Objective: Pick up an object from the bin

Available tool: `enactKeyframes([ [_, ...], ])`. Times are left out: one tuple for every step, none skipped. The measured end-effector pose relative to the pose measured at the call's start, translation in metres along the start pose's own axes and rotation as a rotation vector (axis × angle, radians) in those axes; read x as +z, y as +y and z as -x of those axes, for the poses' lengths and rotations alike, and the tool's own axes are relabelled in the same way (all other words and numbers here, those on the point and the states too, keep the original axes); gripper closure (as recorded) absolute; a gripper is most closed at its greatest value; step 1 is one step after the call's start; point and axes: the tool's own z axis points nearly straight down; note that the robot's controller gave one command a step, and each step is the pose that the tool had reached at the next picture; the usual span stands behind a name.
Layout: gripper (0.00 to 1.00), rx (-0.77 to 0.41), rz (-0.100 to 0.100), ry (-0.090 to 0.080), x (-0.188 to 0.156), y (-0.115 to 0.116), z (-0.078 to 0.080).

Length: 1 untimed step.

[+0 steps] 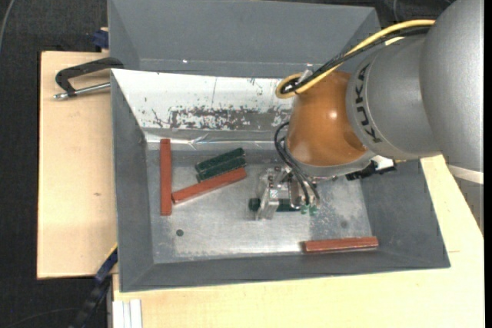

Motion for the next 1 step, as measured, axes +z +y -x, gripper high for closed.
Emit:
enactKeyframes([
  [1.00, 0.000, 0.002, -0.012, -0.0679, 0.0009, 0.0025],
])
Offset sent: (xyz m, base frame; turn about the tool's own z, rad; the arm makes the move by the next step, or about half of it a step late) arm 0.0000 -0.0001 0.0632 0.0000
